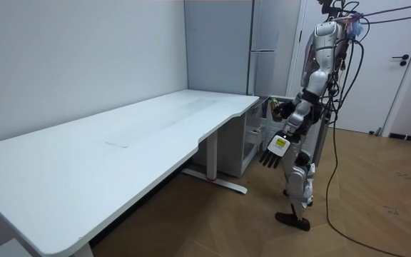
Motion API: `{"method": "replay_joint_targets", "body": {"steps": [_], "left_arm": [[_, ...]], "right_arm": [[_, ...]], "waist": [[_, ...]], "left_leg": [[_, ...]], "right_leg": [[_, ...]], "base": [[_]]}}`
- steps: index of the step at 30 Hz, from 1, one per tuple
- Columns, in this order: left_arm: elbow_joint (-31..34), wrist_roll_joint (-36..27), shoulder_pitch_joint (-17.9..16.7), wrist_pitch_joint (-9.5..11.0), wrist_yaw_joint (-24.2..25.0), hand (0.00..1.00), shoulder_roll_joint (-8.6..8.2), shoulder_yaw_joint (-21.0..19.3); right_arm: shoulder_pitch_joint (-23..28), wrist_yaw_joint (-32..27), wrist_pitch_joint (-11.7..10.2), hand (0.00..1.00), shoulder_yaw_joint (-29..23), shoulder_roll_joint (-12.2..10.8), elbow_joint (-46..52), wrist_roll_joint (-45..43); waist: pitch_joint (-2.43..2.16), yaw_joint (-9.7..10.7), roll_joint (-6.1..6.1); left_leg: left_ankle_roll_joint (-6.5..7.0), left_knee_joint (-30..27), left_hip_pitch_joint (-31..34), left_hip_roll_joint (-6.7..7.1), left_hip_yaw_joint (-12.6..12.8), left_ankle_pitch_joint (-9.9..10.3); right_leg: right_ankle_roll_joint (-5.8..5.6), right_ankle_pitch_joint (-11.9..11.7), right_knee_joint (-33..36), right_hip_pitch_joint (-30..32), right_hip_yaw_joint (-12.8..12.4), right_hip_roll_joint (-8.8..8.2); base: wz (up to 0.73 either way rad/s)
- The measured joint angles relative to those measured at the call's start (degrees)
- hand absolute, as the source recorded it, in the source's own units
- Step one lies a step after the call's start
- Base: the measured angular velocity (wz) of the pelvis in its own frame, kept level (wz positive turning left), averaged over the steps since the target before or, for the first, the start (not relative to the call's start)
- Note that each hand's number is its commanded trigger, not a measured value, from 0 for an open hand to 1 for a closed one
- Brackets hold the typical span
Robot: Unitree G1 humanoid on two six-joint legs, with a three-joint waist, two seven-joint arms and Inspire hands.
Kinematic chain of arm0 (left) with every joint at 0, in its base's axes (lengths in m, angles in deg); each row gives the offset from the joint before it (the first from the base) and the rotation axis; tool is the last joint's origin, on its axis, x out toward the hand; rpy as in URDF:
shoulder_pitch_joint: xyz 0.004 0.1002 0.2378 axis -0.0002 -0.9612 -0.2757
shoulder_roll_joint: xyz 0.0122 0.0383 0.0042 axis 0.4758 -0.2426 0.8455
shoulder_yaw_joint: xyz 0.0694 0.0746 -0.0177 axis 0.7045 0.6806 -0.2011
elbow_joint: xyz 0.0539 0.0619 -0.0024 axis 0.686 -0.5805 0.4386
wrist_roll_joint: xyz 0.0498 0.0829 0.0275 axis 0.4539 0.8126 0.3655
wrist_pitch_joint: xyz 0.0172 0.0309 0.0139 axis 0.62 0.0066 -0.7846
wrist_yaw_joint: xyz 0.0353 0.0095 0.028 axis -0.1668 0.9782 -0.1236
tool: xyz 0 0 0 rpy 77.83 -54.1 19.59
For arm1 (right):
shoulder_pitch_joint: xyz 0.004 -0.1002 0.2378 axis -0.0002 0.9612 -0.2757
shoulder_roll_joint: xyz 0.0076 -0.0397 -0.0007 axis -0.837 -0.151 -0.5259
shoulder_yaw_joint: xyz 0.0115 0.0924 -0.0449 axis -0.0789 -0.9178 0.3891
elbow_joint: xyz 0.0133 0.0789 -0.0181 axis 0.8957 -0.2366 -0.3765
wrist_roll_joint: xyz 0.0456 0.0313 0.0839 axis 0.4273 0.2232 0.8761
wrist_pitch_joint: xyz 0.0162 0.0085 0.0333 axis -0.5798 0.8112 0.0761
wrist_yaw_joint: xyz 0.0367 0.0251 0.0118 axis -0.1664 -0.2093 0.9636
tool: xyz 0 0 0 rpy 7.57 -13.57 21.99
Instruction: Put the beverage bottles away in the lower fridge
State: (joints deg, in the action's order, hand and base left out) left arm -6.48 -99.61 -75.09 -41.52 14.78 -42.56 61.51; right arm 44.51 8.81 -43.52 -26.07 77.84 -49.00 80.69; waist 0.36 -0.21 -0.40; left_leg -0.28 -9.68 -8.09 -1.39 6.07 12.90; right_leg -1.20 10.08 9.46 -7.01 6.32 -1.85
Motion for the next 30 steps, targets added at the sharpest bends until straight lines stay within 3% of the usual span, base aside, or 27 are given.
{"method": "replay_joint_targets", "body": {"steps": [8, 17, 23, 26, 28, 30], "left_arm": [[0.2, 0.7, -3.3, -0.1, 0.6, 0.0, -0.1, -3.2], [0.4, 1.8, -4.8, -3.0, 2.9, 0.0, 0.04, -4.6], [0.8, 2.1, -1.5, -3.5, 3.9, 0.0, 0.08, -6.4], [-0.1, 0.7, 2.3, -3.5, 3.3, 0.0, 0.42, -5.2], [-2.4, -2.6, 6.5, -3.4, 2.8, 0.0, 0.72, -4.1], [-2.9, -4.2, 8.7, -3.4, 2.5, 0.0, 0.98, -3.3]], "right_arm": [[-1.3, -0.4, 0.1, 1.0, -1.0, 0.1, -2.4, 9.2], [-4.4, -0.4, 0.2, 1.0, -3.2, 0.1, -2.7, 26.0], [-10.5, -0.5, 0.1, 1.0, -5.8, 0.7, -5.4, 32.2], [-17.0, -0.4, 0.1, 1.0, -5.9, 1.3, -10.9, 35.8], [-23.1, -0.4, 0.1, 1.0, -5.9, 2.0, -16.0, 35.9], [-25.9, -0.4, 0.3, 1.0, -5.9, 2.7, -17.8, 36.4]], "waist": [[0.1, -0.3, 0.23], [0.17, -0.3, 0.16], [0.32, -0.7, 0.26], [0.61, -1.8, 0.11], [1.15, -2.1, -0.39], [1.25, -2.3, -0.45]], "left_leg": [[0.01, -0.2, -0.6, 0.01, -0.4, 0.0], [-0.03, -2.3, 2.0, 0.28, -3.9, 0.0], [-0.05, -6.4, 9.8, 0.48, -5.0, 0.0], [-0.03, -9.5, 14.6, 0.8, -5.2, 0.0], [0.0, -12.3, 19.4, 1.23, -5.4, 0.0], [0.03, -14.5, 23.0, 1.35, -5.4, 0.0]], "right_leg": [[0.02, 0.0, 0.0, -0.9, 0.4, 0.01], [0.25, 1.0, 0.6, -0.3, 3.5, -0.36], [0.85, 2.1, 6.4, 7.4, 4.9, -1.35], [1.1, 2.8, 10.5, 12.7, 4.9, -2.08], [1.31, 3.5, 14.5, 17.9, 4.9, -2.91], [1.46, 3.7, 16.8, 21.7, 4.6, -3.31]], "base": [[0.03], [0.21], [0.11], [0.03], [0.07], [0.0]]}}
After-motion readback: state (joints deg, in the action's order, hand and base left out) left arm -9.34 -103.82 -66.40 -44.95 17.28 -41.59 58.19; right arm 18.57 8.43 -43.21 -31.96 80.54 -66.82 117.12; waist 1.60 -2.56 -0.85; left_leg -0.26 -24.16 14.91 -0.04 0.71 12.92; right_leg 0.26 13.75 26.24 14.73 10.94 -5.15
